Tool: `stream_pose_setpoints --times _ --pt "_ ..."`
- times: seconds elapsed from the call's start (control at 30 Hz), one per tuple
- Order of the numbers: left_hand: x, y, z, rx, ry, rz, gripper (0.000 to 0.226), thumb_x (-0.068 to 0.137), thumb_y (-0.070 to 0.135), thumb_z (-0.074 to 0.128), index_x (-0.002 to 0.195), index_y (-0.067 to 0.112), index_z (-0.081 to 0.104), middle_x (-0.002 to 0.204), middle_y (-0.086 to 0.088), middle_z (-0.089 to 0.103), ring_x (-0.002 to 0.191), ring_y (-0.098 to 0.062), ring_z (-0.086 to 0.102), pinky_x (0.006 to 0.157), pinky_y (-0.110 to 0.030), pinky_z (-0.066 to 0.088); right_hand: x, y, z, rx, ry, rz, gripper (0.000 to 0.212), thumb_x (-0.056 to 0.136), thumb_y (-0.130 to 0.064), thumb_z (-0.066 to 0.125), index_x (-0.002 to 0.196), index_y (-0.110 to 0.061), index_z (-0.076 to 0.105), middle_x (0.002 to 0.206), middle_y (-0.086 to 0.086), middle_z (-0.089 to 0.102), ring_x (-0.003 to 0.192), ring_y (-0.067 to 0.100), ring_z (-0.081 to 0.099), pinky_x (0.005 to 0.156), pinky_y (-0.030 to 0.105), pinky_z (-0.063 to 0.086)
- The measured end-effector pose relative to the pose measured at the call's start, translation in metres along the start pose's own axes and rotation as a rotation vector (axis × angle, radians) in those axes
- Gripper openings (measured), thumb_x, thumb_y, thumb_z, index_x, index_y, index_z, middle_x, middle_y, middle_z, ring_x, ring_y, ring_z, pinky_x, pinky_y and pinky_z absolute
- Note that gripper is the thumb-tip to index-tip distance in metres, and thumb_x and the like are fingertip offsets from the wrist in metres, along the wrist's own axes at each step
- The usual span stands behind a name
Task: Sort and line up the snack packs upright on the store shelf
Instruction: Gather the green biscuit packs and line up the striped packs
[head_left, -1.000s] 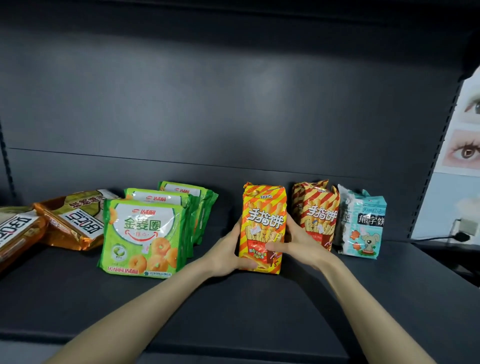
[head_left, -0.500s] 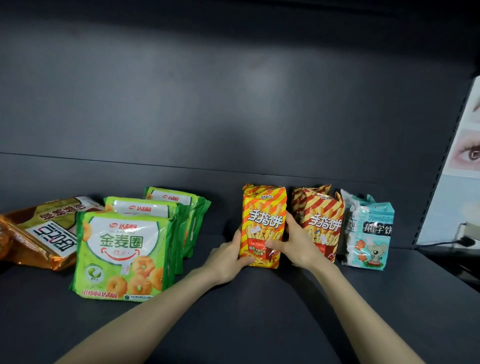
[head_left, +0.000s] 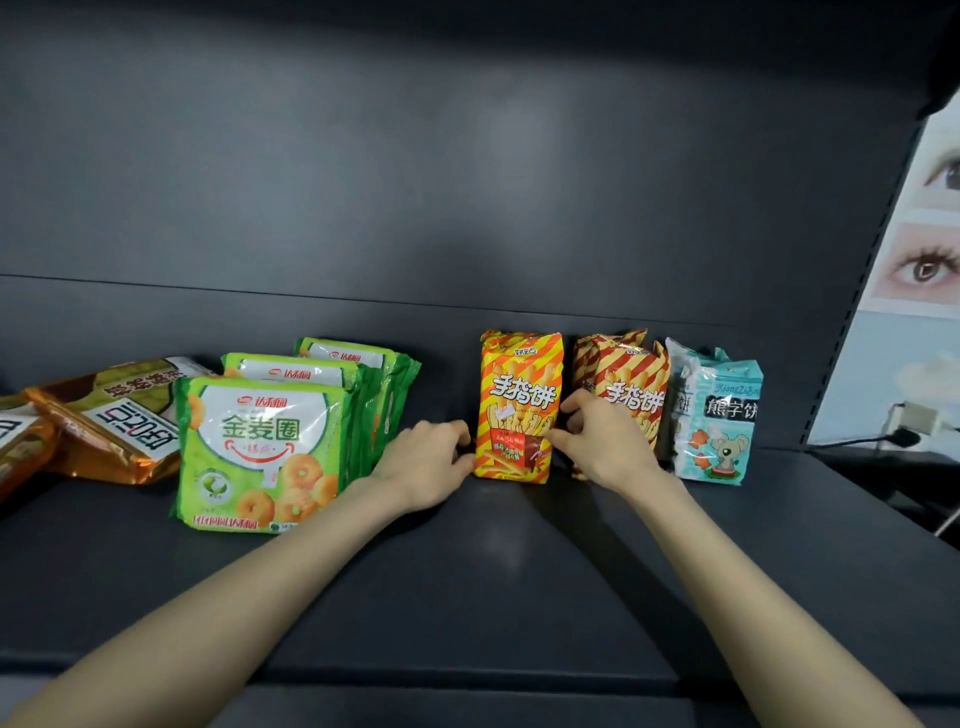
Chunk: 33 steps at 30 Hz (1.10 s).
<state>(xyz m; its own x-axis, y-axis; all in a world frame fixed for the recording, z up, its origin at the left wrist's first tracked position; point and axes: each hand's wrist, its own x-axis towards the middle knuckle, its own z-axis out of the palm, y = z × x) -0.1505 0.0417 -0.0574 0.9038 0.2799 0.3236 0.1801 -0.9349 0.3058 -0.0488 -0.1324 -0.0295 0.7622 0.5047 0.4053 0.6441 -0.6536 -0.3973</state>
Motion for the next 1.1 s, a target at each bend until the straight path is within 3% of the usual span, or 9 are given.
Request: stream_pose_setpoints --times 0.27,0.43,0.53,0.6,0.8,0.9,0.97,1.03,1.1 --pt "-0.072 -0.012 -0.032 -0.101 0.178 0.027 0.019 0.089 0.031 0.058 0.102 0.019 0.064 0.087 0.006 0.069 0.082 -0.015 0.063 0.078 -0.033 0.051 -0.026 -0.036 0.014 0.083 -0.067 -0.062 0.034 0.089 -0.031 0.061 0.119 -0.014 0.059 0.113 0.006 0.063 0.106 0.026 0.059 0.089 0.043 0.050" --pt "-0.107 -0.042 -0.057 -0.175 0.351 -0.037 0.013 0.086 0.029 0.065 0.092 0.017 0.066 0.075 0.008 0.065 0.072 -0.011 0.061 0.073 -0.028 0.050 -0.025 -0.078 0.034 0.204 -0.118 -0.172 0.036 0.090 -0.032 0.061 0.118 -0.011 0.060 0.114 0.006 0.065 0.105 0.022 0.059 0.088 0.032 0.048" --pt "-0.120 -0.070 -0.067 -0.166 0.465 -0.104 0.021 0.083 0.029 0.069 0.098 0.014 0.063 0.091 0.001 0.062 0.086 -0.017 0.059 0.078 -0.031 0.048 -0.025 -0.103 0.045 0.330 -0.158 -0.186 0.043 0.089 -0.042 0.060 0.120 -0.012 0.058 0.116 0.004 0.064 0.105 0.018 0.058 0.090 0.031 0.048" --pt "-0.125 -0.089 -0.073 -0.107 0.509 -0.175 0.043 0.080 0.030 0.073 0.115 0.011 0.058 0.111 -0.005 0.055 0.105 -0.020 0.051 0.090 -0.029 0.040 -0.025 -0.119 0.051 0.446 -0.221 -0.181 0.051 0.086 -0.048 0.061 0.124 -0.014 0.054 0.118 -0.001 0.061 0.106 0.015 0.058 0.090 0.028 0.047" --pt "-0.113 -0.137 -0.095 -0.223 0.316 -0.303 0.115 0.063 0.036 0.086 0.149 0.007 0.015 0.148 -0.009 0.026 0.138 -0.023 0.022 0.114 -0.034 0.023 -0.017 -0.147 0.067 0.681 -0.448 -0.115 0.088 0.068 -0.042 0.081 0.139 -0.028 0.031 0.117 -0.025 0.048 0.115 0.002 0.047 0.101 0.025 0.039" --pt "-0.096 -0.163 -0.105 -0.226 0.115 -0.352 0.140 0.048 0.051 0.087 0.151 0.014 -0.002 0.152 -0.005 0.028 0.139 -0.024 0.027 0.116 -0.044 0.023 -0.009 -0.154 0.077 0.699 -0.480 -0.118 0.079 0.066 -0.026 0.086 0.118 -0.046 0.030 0.115 -0.027 0.043 0.116 -0.002 0.045 0.103 0.024 0.034" --pt "-0.085 -0.177 -0.113 -0.308 -0.048 -0.344 0.154 0.035 0.056 0.084 0.149 0.021 -0.013 0.150 -0.001 0.034 0.135 -0.023 0.036 0.114 -0.044 0.027 -0.004 -0.157 0.082 0.671 -0.467 -0.126 0.073 0.064 -0.023 0.087 0.103 -0.053 0.033 0.115 -0.027 0.036 0.125 0.005 0.039 0.111 0.033 0.031" --pt "-0.074 -0.187 -0.117 -0.411 -0.162 -0.307 0.154 0.040 0.042 0.091 0.148 0.024 -0.018 0.144 0.003 0.039 0.130 -0.018 0.043 0.111 -0.035 0.033 0.001 -0.160 0.089 0.676 -0.473 -0.086 0.090 0.054 -0.034 0.092 0.118 -0.053 0.032 0.130 -0.018 0.036 0.134 0.012 0.035 0.113 0.043 0.031" --pt "-0.064 -0.194 -0.117 -0.497 -0.214 -0.244 0.145 0.053 0.017 0.092 0.148 0.024 -0.017 0.132 0.006 0.045 0.126 -0.016 0.045 0.105 -0.028 0.037 0.008 -0.156 0.097 0.734 -0.484 -0.018 0.130 0.039 -0.041 0.096 0.143 -0.039 0.018 0.145 -0.006 0.038 0.130 0.015 0.045 0.110 0.046 0.037"
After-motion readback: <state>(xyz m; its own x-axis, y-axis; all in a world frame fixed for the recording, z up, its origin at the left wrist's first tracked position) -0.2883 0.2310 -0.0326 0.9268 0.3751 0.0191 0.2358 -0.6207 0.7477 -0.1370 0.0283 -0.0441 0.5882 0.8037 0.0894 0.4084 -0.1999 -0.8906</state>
